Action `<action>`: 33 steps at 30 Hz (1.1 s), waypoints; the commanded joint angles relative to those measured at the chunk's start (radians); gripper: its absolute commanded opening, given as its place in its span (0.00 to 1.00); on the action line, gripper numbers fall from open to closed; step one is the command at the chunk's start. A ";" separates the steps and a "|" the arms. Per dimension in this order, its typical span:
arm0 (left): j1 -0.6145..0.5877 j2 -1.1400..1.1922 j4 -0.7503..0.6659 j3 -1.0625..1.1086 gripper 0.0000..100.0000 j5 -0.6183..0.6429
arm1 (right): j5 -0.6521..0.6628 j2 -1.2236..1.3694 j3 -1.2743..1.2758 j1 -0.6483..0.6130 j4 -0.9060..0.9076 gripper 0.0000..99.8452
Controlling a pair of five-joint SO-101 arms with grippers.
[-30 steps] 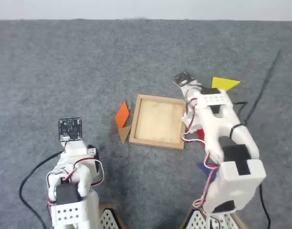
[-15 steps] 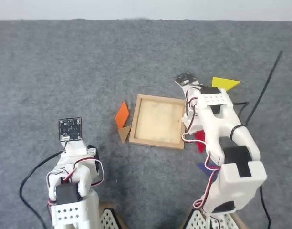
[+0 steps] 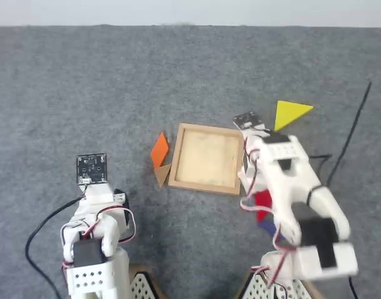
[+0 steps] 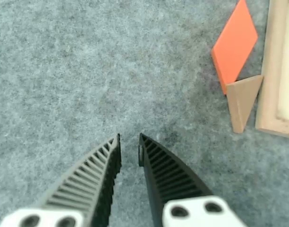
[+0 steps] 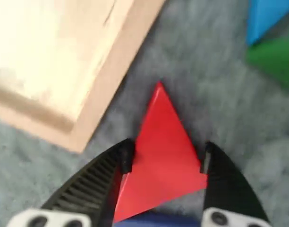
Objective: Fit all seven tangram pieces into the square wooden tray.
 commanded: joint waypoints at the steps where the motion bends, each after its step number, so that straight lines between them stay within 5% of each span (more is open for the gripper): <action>1: -0.005 -0.018 0.005 -0.012 0.06 0.009 | -0.029 -0.277 0.106 0.015 -0.012 0.35; 6: -0.005 -0.018 0.005 -0.012 0.06 0.009 | -0.029 -0.384 0.216 0.019 -0.019 0.32; 19: -0.005 -0.018 0.005 -0.012 0.06 0.009 | -0.002 -0.001 0.074 0.021 -0.051 0.32; 33: -0.005 -0.018 0.005 -0.012 0.06 0.009 | -0.048 0.008 0.068 0.021 -0.030 0.25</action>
